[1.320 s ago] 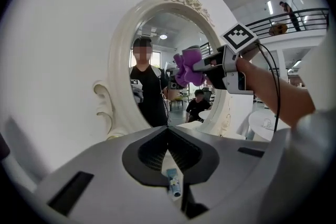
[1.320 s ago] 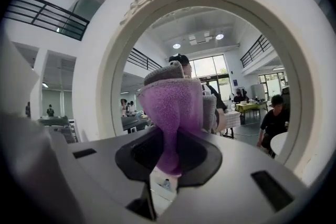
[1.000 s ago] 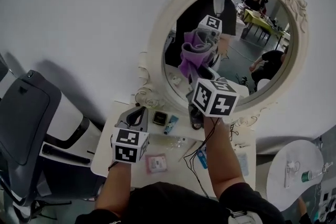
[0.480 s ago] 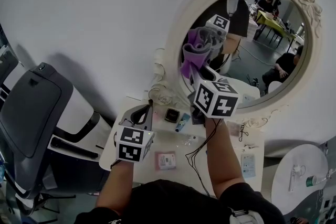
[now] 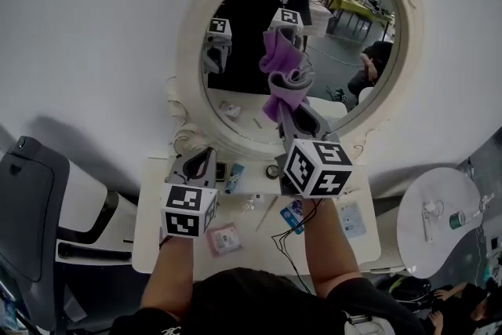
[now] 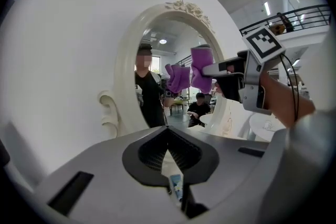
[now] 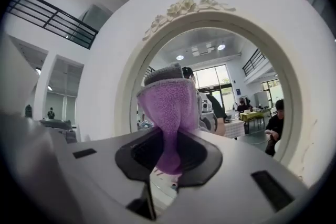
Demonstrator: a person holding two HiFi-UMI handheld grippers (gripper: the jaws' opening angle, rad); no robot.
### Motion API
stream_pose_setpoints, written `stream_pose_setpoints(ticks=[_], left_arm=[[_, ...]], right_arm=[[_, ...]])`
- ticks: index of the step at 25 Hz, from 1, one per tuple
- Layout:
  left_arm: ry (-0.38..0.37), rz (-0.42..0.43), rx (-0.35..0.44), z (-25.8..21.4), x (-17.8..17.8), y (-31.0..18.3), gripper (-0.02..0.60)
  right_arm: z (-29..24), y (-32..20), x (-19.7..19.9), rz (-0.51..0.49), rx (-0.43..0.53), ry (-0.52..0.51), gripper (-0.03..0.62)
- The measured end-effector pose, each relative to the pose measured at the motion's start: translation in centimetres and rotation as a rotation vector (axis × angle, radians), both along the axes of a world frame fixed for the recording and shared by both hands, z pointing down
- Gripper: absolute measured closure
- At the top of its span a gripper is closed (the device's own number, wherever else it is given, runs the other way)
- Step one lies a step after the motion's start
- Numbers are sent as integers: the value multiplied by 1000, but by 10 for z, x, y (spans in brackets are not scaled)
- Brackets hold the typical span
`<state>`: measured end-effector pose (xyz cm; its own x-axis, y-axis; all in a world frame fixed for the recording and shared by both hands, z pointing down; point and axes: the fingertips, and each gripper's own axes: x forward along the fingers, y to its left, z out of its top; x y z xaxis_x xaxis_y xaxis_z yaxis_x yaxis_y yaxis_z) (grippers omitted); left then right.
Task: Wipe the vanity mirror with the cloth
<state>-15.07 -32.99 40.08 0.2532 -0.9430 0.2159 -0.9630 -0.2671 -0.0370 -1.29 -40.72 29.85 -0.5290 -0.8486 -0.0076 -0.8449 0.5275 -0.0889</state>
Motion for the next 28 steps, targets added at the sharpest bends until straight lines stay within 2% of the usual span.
stream_pose_setpoints(ticks=[6, 11, 18, 28], left_arm=[[-5, 152, 6, -6, 77, -23, 584], [-3, 196, 37, -12, 121, -29, 584], [-5, 220, 38, -15, 149, -31, 584], [-26, 195, 33, -17, 155, -29, 584]], right_arm=[[17, 16, 104, 222, 36, 21, 520], [39, 32, 146, 273, 46, 28, 520], [64, 39, 160, 269, 3, 46, 520], [76, 39, 155, 202, -20, 18, 520]])
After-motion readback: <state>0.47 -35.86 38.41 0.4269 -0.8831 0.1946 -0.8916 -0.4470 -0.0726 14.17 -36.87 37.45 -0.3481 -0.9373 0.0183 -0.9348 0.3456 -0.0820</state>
